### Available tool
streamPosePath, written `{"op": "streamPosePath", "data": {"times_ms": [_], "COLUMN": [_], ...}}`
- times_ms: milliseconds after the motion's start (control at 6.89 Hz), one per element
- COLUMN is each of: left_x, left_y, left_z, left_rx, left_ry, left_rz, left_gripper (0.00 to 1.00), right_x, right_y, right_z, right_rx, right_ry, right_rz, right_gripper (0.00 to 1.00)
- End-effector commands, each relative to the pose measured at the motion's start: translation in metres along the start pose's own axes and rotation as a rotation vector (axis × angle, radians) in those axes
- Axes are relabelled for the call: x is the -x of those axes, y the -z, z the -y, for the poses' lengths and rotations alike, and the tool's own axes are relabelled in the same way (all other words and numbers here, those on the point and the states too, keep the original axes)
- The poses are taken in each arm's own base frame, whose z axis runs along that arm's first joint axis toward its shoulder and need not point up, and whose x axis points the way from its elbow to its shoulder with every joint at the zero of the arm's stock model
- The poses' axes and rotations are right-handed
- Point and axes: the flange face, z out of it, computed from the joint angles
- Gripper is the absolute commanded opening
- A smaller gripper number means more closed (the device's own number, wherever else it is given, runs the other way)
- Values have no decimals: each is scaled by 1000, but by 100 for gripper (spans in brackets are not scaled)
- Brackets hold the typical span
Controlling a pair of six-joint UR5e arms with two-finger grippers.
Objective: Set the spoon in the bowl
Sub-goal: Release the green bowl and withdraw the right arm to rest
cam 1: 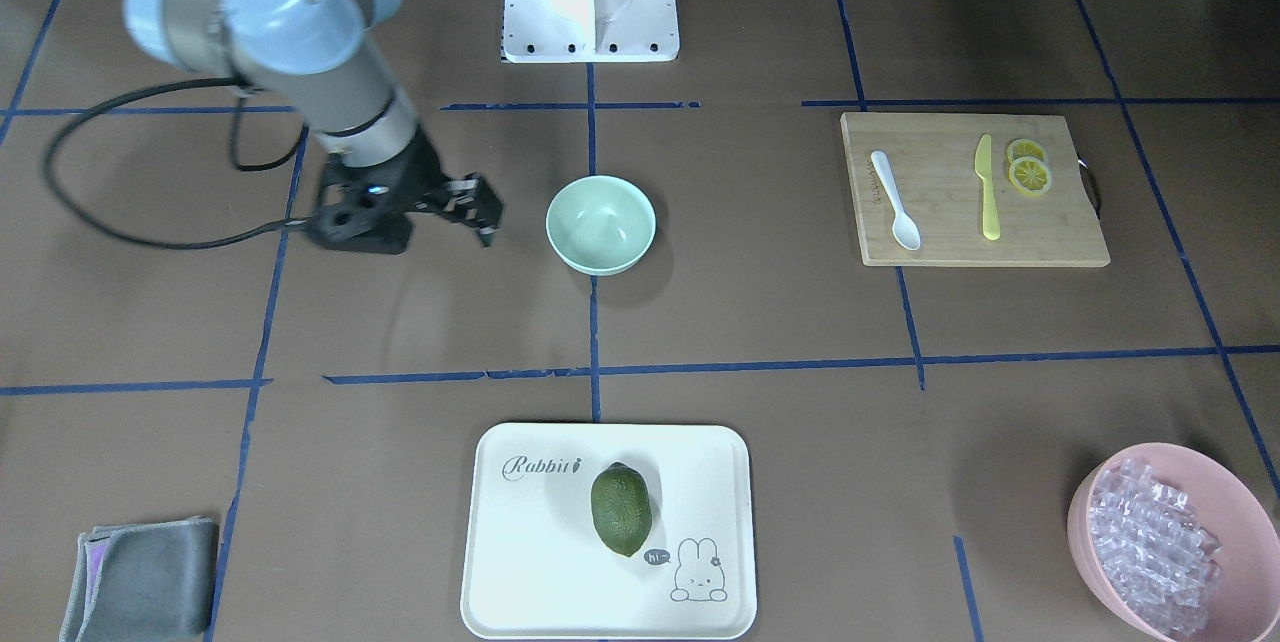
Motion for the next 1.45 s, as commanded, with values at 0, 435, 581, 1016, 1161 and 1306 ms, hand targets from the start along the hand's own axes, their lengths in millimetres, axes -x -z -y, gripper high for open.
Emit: {"op": "streamPosePath", "data": {"times_ms": [0, 435, 581, 1016, 1161, 1306], "left_x": [-15, -35, -39, -140, -192, -223], "left_y": [19, 24, 27, 13, 12, 12], "left_z": [30, 64, 67, 94, 90, 83], "left_rx": [-56, -104, -113, -89, -87, -82], "left_ry": [-60, -152, -165, -132, -42, 21], "left_rz": [9, 14, 15, -8, -23, -40], "left_gripper": [100, 100, 100, 100, 100, 100], "right_x": [-141, -349, -391, -415, -413, -414], "right_y": [21, 75, 93, 111, 111, 111], "right_z": [2, -49, -67, -105, -105, -105], "right_rx": [4, 16, -2, 27, 25, 26], "right_ry": [188, 321, 304, 200, 202, 201], "right_rz": [-72, -115, -131, -121, -116, -118], "right_gripper": [100, 100, 100, 100, 100, 100]}}
